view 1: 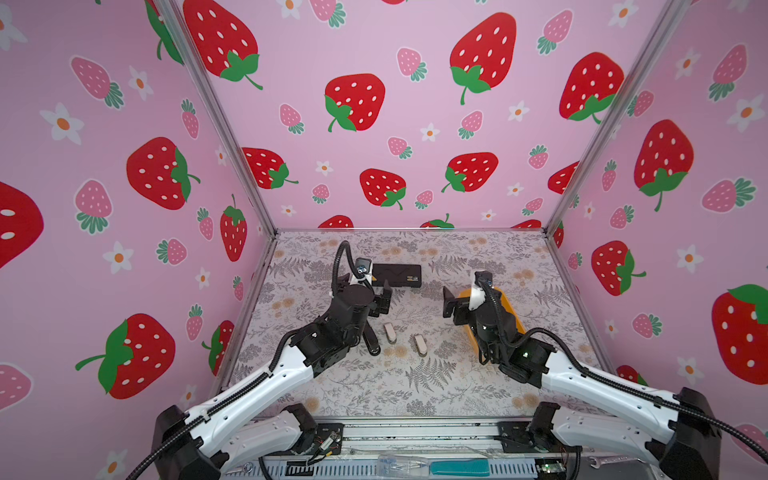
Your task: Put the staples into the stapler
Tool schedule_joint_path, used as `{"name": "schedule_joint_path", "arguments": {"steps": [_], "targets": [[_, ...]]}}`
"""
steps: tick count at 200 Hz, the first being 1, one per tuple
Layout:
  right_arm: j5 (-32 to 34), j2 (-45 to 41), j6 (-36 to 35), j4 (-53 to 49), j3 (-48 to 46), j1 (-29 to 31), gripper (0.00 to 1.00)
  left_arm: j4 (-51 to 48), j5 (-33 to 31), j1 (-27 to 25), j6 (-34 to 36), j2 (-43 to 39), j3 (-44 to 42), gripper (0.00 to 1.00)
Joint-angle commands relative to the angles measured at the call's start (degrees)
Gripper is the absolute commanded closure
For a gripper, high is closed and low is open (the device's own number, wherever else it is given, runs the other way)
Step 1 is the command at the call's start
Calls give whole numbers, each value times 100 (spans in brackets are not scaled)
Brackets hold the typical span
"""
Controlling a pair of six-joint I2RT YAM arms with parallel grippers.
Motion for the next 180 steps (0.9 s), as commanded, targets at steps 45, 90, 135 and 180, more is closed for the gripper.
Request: {"name": "schedule_joint_path", "arguments": {"steps": [45, 90, 135, 180], "targets": [[-429, -555, -845, 1571, -1635, -3022, 1, 2469, -989, 1563, 667, -776, -2807, 1], [-1296, 368, -937, 3177, -2384, -3735, 0, 4152, -694, 2518, 461, 523, -3557, 1], [-1894, 1566, -1713, 5624, -2987, -3736, 1, 4197, 131, 3156, 243, 1363, -3037, 1], [-2257, 2107, -2407, 6364, -3008, -3717, 1, 5326, 1489, 3885, -7, 1905, -3165, 0]]}}
